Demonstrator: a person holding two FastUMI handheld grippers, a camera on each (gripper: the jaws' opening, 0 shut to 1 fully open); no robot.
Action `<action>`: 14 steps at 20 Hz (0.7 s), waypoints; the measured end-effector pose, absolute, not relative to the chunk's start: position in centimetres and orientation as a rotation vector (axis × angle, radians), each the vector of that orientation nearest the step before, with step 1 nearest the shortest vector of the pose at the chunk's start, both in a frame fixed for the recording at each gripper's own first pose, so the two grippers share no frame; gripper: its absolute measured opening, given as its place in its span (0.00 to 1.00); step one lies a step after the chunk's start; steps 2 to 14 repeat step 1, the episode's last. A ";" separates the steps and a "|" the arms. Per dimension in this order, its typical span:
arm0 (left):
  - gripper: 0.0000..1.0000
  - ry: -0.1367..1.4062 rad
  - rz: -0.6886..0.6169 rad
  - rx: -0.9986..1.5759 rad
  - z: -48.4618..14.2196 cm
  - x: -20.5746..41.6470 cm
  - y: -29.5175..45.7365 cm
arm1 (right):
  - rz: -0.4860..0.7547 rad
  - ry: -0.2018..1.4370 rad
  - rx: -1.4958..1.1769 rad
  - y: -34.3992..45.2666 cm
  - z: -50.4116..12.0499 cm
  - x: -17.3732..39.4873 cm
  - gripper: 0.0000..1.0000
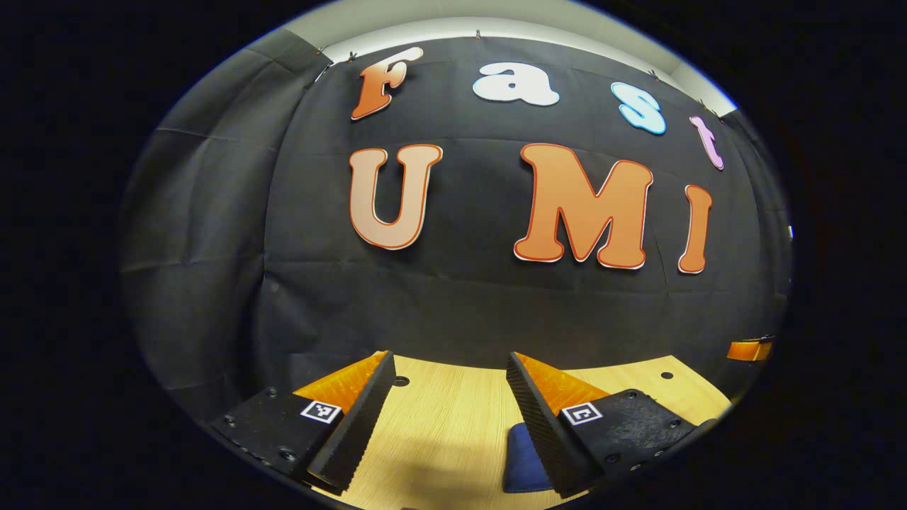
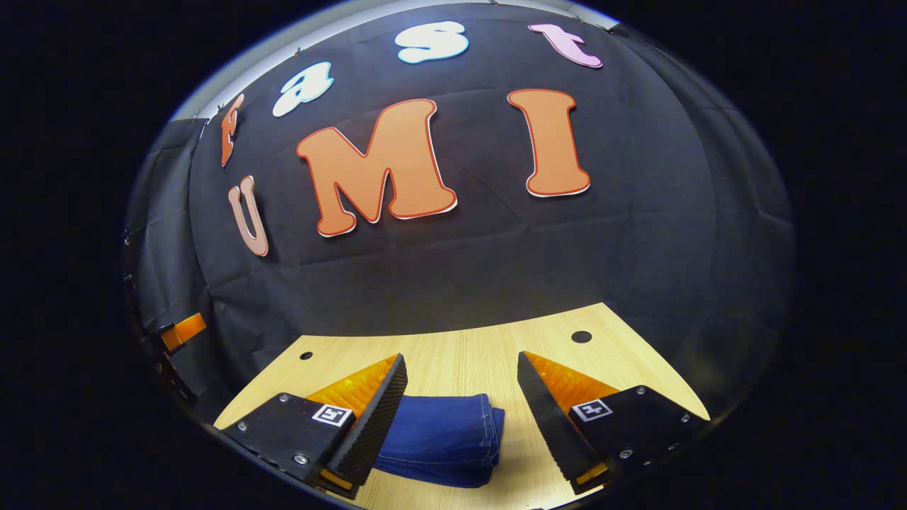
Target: Grasp the waist and the cuffs of the jeans and fold them to make the two legs overlap; first hold the waist and fold one-third of the jeans toward the cuffs, then hold the cuffs and fold the remaining one-third in the same direction to finish folding.
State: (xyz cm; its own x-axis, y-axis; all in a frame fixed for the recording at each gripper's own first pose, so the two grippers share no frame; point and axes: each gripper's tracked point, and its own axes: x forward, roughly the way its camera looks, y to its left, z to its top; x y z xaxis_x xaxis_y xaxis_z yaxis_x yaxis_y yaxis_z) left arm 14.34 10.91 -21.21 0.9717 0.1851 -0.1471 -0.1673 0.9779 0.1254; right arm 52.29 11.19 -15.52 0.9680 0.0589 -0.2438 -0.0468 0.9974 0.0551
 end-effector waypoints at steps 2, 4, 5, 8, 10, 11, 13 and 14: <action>0.97 0.157 0.175 0.114 -21.1 14.3 11.0 | 0.055 0.238 0.045 11.2 -15.3 52.6 0.97; 0.97 0.157 0.175 0.114 -21.1 14.3 11.0 | 0.055 0.238 0.045 11.2 -15.3 52.6 0.97; 0.97 0.157 0.175 0.114 -21.1 14.3 11.0 | 0.055 0.238 0.045 11.2 -15.3 52.6 0.97; 0.97 0.157 0.175 0.114 -21.1 14.3 11.0 | 0.055 0.238 0.045 11.2 -15.3 52.6 0.97; 0.97 0.157 0.175 0.114 -21.1 14.3 11.0 | 0.055 0.238 0.045 11.2 -15.3 52.6 0.97; 0.97 0.157 0.175 0.114 -21.1 14.3 11.0 | 0.055 0.238 0.045 11.2 -15.3 52.6 0.97; 0.97 0.157 0.175 0.114 -21.1 14.3 11.0 | 0.055 0.238 0.045 11.2 -15.3 52.6 0.97; 0.97 0.157 0.175 0.114 -21.1 14.3 11.0 | 0.055 0.238 0.045 11.2 -15.3 52.6 0.97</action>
